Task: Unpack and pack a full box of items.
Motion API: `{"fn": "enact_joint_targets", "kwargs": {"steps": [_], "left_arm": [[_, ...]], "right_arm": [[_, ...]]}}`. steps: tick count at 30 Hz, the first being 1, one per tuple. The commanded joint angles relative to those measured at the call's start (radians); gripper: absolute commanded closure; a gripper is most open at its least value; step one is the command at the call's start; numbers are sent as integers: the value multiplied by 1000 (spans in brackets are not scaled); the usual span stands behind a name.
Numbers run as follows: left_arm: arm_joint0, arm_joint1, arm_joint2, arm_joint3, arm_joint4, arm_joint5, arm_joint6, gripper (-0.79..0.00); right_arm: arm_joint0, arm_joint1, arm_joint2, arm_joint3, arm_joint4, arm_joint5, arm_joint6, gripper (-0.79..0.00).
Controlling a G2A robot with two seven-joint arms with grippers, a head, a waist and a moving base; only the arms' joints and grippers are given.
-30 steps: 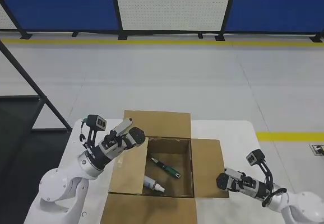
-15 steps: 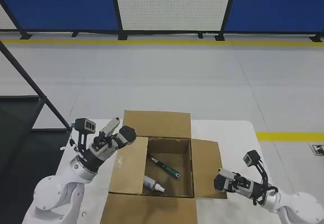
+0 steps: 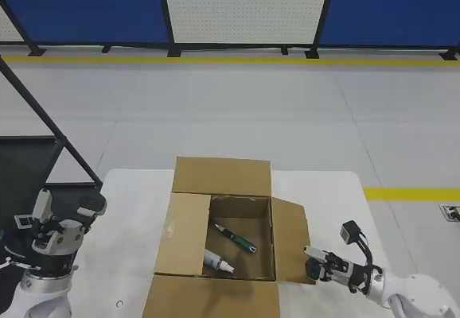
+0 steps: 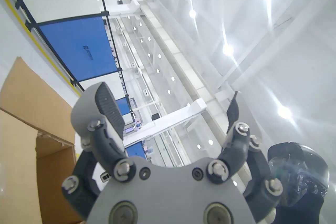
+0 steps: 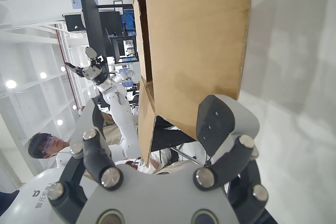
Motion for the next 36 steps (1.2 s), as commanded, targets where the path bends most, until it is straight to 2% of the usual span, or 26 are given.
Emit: {"fn": "enact_joint_targets", "kwargs": {"steps": [1,4,7,12,17,23,28,36], "left_arm": [[19,-1,-11,6,-9,-9,4,-785],[39,-2,-17,18,-9,-21,12,-785],[50,-3,-22,24,-6,-34,20,-785],[59,-5,-33,35,-9,-50,37,-785],[78,-7,-54,52,-12,-70,42,-785],[123,-7,-85,68,-32,-91,13,-785],[138,-7,-88,76,-76,-79,-41,-785],[137,-7,-82,74,-80,-71,-59,-785]], "right_arm": [[2,0,-4,9,6,-2,-4,-785],[-6,0,5,-3,24,-40,-43,-785],[-30,2,19,-80,11,-70,-70,-785],[-22,7,-24,-255,-97,12,-74,-785],[78,-2,-149,-342,-209,112,-89,-785],[275,-35,-353,-286,-307,220,-137,-785],[420,-78,-491,-158,-270,204,-207,-785],[438,-85,-509,-136,-257,193,-210,-785]]}}
